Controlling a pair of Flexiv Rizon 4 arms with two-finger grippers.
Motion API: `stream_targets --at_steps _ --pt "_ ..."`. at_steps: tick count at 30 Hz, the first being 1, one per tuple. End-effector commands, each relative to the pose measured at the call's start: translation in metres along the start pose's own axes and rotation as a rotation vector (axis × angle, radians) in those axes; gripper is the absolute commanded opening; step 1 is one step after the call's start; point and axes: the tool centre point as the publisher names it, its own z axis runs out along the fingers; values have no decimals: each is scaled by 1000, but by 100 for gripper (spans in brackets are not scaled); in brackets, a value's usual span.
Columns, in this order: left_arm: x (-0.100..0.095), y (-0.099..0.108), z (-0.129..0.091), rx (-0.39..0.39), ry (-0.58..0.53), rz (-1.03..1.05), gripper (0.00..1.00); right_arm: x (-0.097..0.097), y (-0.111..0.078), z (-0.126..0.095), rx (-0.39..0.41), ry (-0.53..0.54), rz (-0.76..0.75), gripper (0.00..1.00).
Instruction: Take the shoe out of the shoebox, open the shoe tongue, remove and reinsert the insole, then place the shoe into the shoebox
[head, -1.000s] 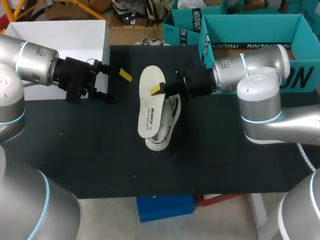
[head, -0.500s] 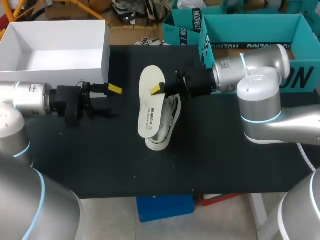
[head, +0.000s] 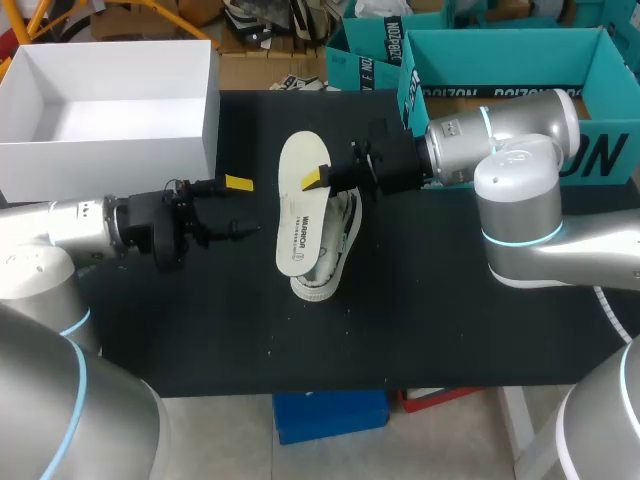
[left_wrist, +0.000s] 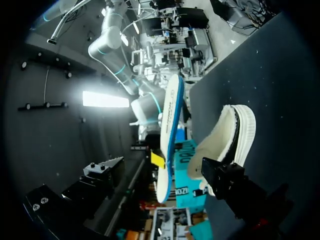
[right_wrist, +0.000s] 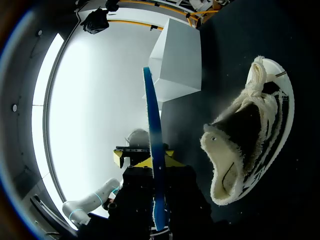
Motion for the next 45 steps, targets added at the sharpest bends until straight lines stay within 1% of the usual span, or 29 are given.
stream_targets --at_steps 1,5,6,7,8,10,12,13,17,23,26,31,32,33,37,39,40,42,43,45 --pt "1 2 12 -21 -11 6 100 -1 0 2 -3 0 -1 0" --pt "3 7 21 -26 -22 3 100 -1 0 2 -3 0 -1 0" --pt "4 8 23 -27 -23 3 85 -1 0 2 -3 0 -1 0" --pt "5 9 25 -29 -25 3 67 -1 0 2 -3 0 -1 0" --pt "6 9 26 -28 -31 -1 61 -1 0 2 -3 0 -1 0" --pt "8 9 30 -28 -33 0 55 -1 0 2 -3 0 -1 0" --pt "8 9 34 -26 -38 4 46 -1 0 2 -3 0 -1 0" --pt "9 8 35 -26 -39 6 45 -1 0 2 -3 0 -1 0" --pt "9 12 44 -24 -45 16 48 -1 0 2 -3 0 -1 0" --pt "9 16 53 -26 -49 25 47 -1 0 2 -3 0 -1 0" --pt "9 17 56 -20 -50 30 40 -1 0 2 -3 0 -1 0" --pt "10 13 57 -8 -49 38 36 -1 0 2 -3 0 -1 0" --pt "10 13 57 -6 -49 38 33 -1 0 2 -3 0 -1 0" --pt "11 13 57 -5 -48 39 33 -1 0 2 -3 0 -1 0" --pt "12 14 59 -3 -43 39 25 -1 0 2 -3 0 -1 0" --pt "12 15 60 -1 -44 38 25 -1 0 2 -3 0 -1 0" --pt "13 15 61 2 -44 37 19 -1 0 2 -3 0 -1 0" --pt "13 14 63 7 -43 39 16 -1 0 2 -3 0 -1 0" --pt "13 14 63 8 -43 39 13 -1 0 2 -3 0 -1 0" --pt "13 14 65 10 -43 39 13 -1 0 2 -3 0 -1 0"
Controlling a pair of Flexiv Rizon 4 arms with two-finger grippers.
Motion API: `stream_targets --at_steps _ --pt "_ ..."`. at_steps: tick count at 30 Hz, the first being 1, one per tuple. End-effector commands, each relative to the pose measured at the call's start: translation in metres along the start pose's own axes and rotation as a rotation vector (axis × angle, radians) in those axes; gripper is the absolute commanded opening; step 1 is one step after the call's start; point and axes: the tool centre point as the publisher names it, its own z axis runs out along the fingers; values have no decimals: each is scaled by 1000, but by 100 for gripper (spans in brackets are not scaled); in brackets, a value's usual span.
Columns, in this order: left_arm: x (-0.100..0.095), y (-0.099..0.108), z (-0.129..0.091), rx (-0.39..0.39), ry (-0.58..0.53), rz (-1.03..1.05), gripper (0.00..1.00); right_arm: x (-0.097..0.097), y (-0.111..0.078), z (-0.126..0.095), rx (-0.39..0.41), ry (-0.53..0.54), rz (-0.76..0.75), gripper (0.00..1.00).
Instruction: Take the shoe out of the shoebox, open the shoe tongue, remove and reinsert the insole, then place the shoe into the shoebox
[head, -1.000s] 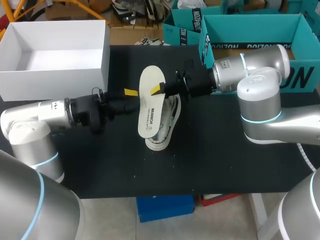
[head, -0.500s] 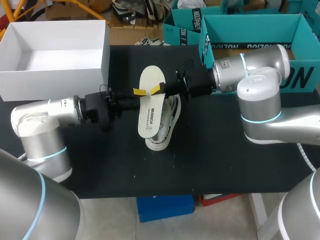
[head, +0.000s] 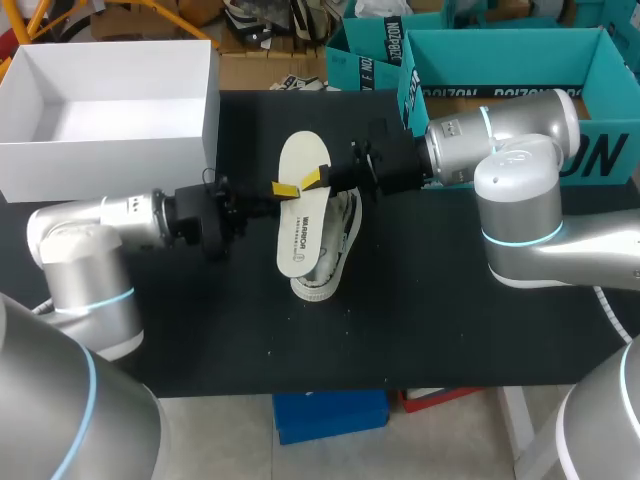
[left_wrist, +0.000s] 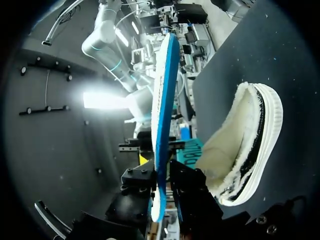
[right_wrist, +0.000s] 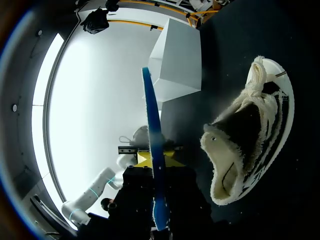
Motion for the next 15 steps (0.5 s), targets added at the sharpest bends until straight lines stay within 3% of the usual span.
stream_targets --at_steps 1,3,5,10,11,12,15 --pt "1 0 4 2 4 2 13 -1 0 2 -3 0 -1 0" --pt "2 0 6 5 5 1 12 -1 0 2 -3 0 -1 0" --pt "2 0 6 8 7 1 0 -1 0 2 -3 0 -1 0" --pt "3 -1 6 14 14 1 0 -1 0 2 -3 0 -1 0" --pt "3 -3 4 15 17 0 0 -1 0 1 -8 2 3 46" --pt "4 -5 1 17 25 -5 0 -1 1 -2 -25 2 11 100" --pt "5 -6 -5 26 51 -25 0 2 4 -11 -50 -51 7 100"
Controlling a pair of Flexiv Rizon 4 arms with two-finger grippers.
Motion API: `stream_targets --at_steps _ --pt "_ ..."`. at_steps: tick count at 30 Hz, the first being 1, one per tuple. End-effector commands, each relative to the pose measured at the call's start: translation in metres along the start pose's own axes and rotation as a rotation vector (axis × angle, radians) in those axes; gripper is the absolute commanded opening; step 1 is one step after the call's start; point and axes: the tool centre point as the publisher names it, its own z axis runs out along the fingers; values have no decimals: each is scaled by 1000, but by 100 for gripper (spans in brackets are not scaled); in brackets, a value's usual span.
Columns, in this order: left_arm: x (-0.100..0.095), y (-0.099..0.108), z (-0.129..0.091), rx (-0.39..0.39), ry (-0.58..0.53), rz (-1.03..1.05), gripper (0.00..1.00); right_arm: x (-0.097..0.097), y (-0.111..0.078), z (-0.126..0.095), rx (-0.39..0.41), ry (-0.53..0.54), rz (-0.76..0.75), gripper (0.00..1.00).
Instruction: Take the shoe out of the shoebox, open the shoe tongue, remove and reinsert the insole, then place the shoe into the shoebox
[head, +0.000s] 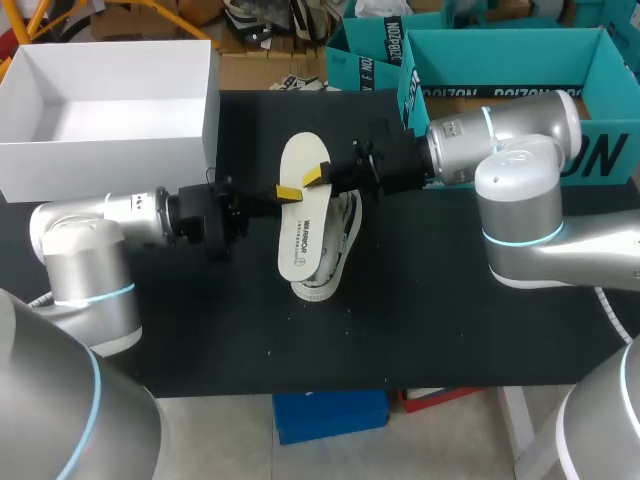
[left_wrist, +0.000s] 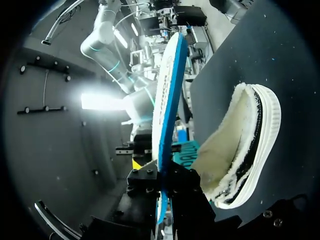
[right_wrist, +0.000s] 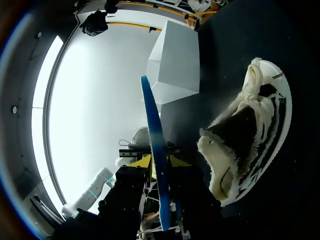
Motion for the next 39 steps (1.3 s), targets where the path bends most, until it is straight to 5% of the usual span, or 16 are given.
stream_targets --at_steps 1,18,27,39 --pt "-3 -7 -11 10 35 -22 0 6 -2 -11 -31 -61 -2 100" --pt "-8 -50 -64 81 311 -242 0 29 -23 -80 -120 -319 8 100" --pt "-7 -86 -83 132 408 -286 0 46 -53 -112 -249 -463 36 100" --pt "-8 -120 -90 219 472 -318 0 63 -100 -135 -369 -523 62 100"
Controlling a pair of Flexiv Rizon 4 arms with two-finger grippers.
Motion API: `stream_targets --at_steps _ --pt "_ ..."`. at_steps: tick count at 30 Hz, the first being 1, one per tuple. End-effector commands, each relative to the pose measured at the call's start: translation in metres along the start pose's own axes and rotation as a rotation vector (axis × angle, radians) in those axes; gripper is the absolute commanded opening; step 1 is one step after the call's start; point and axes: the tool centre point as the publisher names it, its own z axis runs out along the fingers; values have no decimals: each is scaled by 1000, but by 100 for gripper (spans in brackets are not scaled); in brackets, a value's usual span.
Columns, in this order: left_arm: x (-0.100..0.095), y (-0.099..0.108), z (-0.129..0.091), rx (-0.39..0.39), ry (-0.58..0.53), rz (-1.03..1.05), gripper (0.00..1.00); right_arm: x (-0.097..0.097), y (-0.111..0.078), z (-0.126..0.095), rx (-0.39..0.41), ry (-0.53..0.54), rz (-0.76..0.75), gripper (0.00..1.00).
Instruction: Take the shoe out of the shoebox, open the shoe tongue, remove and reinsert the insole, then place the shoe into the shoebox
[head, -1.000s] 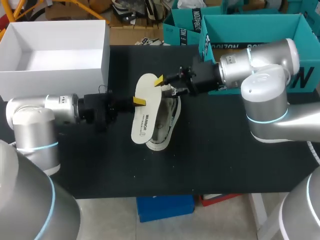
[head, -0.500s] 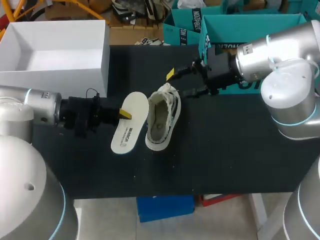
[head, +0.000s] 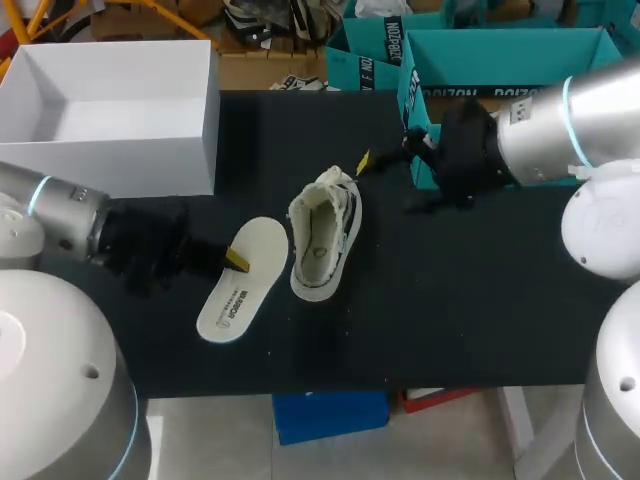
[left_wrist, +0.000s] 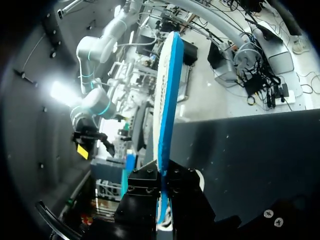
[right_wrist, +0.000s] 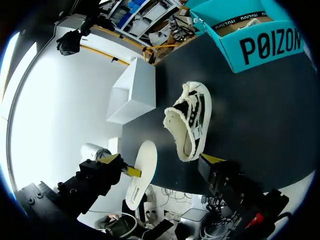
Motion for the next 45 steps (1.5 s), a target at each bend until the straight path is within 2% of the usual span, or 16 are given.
stream_targets --at_steps 1,7,11,17,26,28,36,45 --pt "2 -9 -2 12 42 -4 0 1 -18 -31 -68 -47 8 100" --pt "16 -18 2 72 105 -23 0 6 -30 -42 -78 -62 11 100" --pt "22 -20 9 133 179 -8 0 6 -30 -42 -78 -62 11 100" --pt "22 -7 18 197 271 13 0 6 -30 -42 -78 -62 11 100" --pt "15 22 44 253 332 -12 0 6 -30 -42 -78 -62 11 100" --pt "17 28 50 232 365 -17 0 6 -30 -42 -78 -62 11 100" --pt "22 50 69 232 375 -46 0 6 -30 -42 -78 -62 11 100" --pt "27 70 79 200 352 -89 0 6 -30 -42 -78 -62 11 100"
